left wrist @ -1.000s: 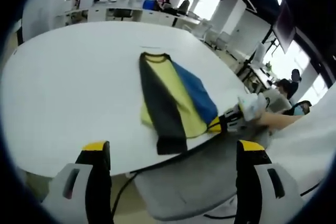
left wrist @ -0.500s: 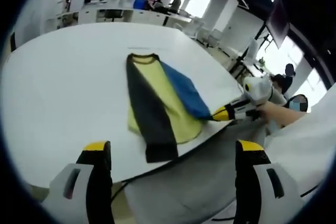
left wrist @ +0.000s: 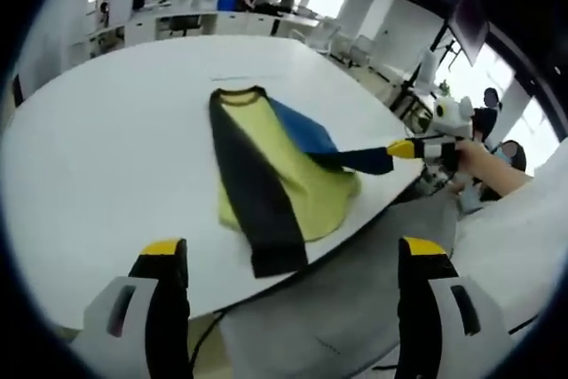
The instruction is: Fold the garment on the visible template until the final outline fits inside the template.
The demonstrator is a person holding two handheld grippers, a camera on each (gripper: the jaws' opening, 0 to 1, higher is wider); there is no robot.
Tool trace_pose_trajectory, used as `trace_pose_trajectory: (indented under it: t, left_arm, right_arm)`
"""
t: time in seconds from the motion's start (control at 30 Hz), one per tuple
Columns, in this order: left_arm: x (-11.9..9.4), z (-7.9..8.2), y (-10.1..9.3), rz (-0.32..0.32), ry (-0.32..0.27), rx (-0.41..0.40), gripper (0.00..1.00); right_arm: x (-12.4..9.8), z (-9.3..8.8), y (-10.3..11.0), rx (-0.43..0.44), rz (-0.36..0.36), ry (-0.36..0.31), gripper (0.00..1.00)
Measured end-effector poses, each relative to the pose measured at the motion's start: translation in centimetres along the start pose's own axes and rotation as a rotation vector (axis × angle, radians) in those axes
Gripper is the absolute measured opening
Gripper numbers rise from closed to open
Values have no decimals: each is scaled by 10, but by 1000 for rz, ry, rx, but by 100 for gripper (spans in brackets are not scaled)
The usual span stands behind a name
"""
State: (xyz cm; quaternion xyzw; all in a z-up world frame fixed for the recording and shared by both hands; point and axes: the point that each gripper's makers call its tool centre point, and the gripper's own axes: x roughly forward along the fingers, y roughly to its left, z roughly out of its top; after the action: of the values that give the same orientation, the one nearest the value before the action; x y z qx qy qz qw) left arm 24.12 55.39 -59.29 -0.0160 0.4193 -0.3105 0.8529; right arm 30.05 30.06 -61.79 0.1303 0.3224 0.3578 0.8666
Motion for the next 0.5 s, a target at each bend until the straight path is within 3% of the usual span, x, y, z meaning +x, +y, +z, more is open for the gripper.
trace_pose_trajectory:
  t: [0.5]
  left_arm:
    - [2, 0, 4, 6, -5, -22, 95]
  right_arm:
    - [-37, 44, -44, 75, -76, -143, 3]
